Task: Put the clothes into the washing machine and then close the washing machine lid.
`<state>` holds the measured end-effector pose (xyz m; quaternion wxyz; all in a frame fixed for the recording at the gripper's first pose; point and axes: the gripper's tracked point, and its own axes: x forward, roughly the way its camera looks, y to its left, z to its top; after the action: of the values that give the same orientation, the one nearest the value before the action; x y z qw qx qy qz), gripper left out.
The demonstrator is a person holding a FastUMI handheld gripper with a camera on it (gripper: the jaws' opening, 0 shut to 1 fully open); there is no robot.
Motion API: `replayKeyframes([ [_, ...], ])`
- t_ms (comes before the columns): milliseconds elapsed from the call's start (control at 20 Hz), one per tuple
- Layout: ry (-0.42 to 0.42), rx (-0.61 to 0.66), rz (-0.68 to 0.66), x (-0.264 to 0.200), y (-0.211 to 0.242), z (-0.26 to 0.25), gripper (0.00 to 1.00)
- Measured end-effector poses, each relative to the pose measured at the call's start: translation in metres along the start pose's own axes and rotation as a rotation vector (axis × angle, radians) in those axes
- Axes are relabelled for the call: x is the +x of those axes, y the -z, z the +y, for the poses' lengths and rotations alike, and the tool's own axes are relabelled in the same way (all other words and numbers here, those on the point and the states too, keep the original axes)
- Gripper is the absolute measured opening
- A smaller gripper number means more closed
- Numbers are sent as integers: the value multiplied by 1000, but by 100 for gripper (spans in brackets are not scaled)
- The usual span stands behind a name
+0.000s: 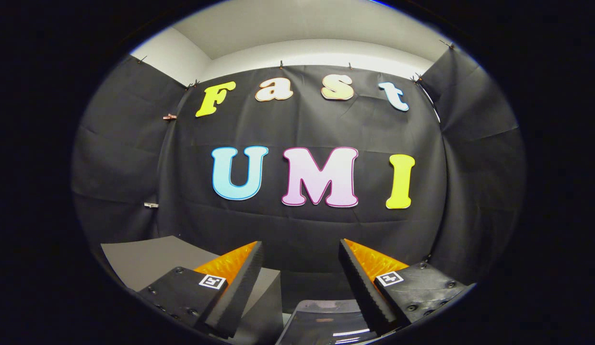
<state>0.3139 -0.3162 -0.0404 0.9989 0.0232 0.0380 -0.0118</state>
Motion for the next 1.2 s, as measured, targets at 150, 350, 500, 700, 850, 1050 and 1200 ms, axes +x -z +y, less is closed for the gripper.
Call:
replayKeyframes([
  [150, -20, -2, 6, 0, 0, 8, 98],
  [350, -37, 2, 30, 0, 1, 19, 98],
  [500, -53, -19, 25, 0, -2, 27, 98],
  [700, -68, -28, 12, 4, -12, 36, 97],
  [850, -64, -19, 7, 1, -16, 35, 97],
  [1050, -45, -21, 6, -4, -16, 25, 97],
  [1200, -31, -21, 11, -4, -15, 15, 97],
])
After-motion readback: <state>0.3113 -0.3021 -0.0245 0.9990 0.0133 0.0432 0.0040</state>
